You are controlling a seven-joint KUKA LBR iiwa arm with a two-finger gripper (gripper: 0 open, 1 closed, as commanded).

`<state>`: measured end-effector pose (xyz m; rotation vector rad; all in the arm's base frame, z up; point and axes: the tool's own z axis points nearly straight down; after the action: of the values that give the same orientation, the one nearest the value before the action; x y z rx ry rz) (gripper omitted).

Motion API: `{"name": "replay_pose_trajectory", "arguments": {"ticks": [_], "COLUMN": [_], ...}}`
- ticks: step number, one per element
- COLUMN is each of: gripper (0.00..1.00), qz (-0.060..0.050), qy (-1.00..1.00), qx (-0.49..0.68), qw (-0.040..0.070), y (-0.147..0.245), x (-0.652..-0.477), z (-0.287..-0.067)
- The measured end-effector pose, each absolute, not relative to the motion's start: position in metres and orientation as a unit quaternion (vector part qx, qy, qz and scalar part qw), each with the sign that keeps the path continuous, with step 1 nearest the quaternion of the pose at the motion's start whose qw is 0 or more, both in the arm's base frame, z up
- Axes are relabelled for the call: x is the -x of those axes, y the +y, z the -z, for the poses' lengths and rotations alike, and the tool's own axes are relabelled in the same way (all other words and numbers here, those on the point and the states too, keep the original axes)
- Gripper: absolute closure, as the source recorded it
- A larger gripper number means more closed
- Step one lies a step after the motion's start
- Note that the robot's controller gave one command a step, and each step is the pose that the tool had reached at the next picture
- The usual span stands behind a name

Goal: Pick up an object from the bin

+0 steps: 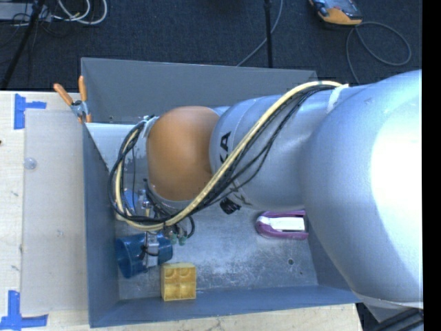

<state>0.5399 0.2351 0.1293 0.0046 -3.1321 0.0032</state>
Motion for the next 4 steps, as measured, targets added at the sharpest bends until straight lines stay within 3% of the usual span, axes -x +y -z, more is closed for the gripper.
{"name": "replay_pose_trajectory", "arguments": {"ticks": [1, 2, 3, 4], "gripper": [0.00, 1.00, 1.00, 1.00], "qz": [0.000, -0.001, -0.001, -0.001], "qy": [-1.000, -1.000, -1.000, -1.000], "qx": [0.000, -0.019, -0.018, -0.016], "qw": [0.001, 0.006, 0.006, 0.007], "y": [0.234, 0.222, 0.222, 0.224], "x": [-0.542, -0.499, -0.499, -0.499], "z": [-0.134, -0.069, -0.069, -0.167]}}
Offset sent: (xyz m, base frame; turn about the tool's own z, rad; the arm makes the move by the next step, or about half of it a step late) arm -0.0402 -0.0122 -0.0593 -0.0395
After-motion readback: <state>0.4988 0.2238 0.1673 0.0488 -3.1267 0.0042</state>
